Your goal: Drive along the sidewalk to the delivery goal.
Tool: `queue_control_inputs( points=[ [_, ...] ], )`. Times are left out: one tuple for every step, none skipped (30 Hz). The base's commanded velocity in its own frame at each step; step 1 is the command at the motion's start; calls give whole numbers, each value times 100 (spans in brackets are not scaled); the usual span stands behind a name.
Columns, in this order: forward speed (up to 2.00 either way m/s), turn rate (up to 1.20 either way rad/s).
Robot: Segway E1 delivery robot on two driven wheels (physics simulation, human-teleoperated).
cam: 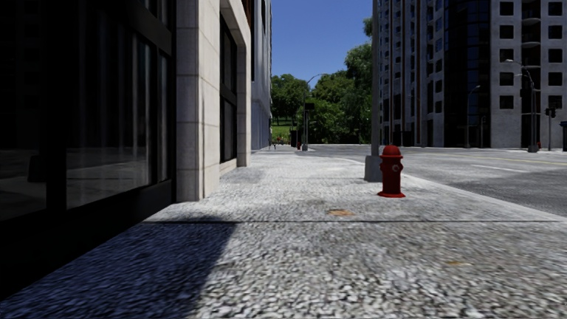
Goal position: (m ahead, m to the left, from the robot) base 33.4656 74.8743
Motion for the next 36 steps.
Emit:
queue_control_inputs(
  points=[
    [200, 0],
    [200, 0],
    [200, 0],
    [200, 0],
    [200, 0],
    [200, 0],
    [200, 0],
    [200, 0],
    [200, 0],
    [200, 0],
    [200, 0],
    [200, 0],
    [200, 0],
    [200, 0],
    [200, 0],
    [200, 0],
    [200, 0],
    [200, 0],
    [200, 0],
    [200, 0],
    [200, 0],
    [200, 0],
    [200, 0],
    [200, 0],
    [200, 0],
    [200, 0],
    [200, 0],
    [200, 0],
    [200, 0],
    [200, 0],
    [200, 0],
    [200, 0],
    [200, 0],
    [200, 0],
    [200, 0],
    [200, 0]
  ],
)
